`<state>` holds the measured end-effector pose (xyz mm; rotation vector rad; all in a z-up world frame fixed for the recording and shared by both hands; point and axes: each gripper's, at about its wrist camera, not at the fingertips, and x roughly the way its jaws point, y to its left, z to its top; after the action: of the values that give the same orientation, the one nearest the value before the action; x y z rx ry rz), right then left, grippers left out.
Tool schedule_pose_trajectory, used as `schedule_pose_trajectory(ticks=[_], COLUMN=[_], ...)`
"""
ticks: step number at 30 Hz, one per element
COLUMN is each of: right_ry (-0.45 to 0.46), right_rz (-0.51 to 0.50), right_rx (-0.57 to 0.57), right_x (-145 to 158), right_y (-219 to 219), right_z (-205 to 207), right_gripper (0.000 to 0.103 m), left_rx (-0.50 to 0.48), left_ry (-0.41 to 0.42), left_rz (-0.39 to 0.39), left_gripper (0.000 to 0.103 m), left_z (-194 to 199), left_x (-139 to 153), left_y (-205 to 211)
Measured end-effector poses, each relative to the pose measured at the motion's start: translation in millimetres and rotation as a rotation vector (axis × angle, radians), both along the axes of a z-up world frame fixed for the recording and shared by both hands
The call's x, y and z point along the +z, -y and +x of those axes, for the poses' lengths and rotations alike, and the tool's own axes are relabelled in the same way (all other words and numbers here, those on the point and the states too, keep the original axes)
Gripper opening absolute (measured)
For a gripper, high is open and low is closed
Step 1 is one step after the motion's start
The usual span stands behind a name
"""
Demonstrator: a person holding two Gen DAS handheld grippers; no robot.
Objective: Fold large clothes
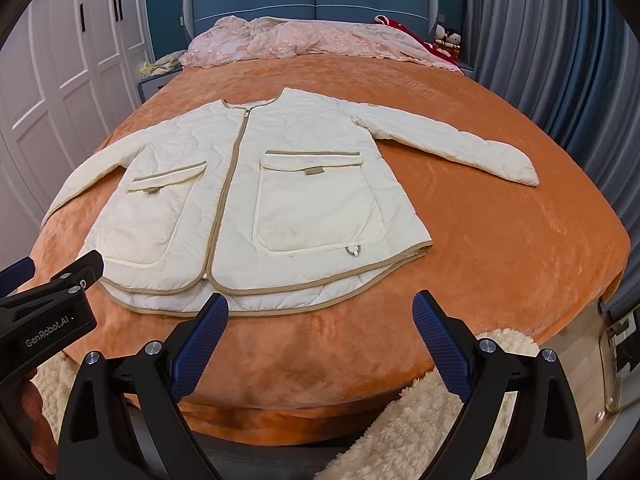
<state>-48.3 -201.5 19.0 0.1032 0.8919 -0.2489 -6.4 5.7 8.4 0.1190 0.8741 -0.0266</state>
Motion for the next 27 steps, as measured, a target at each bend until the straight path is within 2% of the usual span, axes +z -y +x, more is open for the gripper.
schedule_pose_trajectory(ticks=[16,27], right_ry=[0.000,0.003], right_rz=[-0.003,-0.002], right_rx=[0.002,0.003], right_x=[0.0,-0.3], right_y=[-3.6,-6.7], right_z=[0.1,1.1], right_gripper=[0.091,0.091], left_rx=[0.002,0.001], left_ry=[-0.004,-0.002], left_rz=[0.003,0.003], left_gripper=[0.098,0.098], left_z=[-4.5,0.2], left_x=[-7.5,-2.4], left_y=[-4.4,0.2])
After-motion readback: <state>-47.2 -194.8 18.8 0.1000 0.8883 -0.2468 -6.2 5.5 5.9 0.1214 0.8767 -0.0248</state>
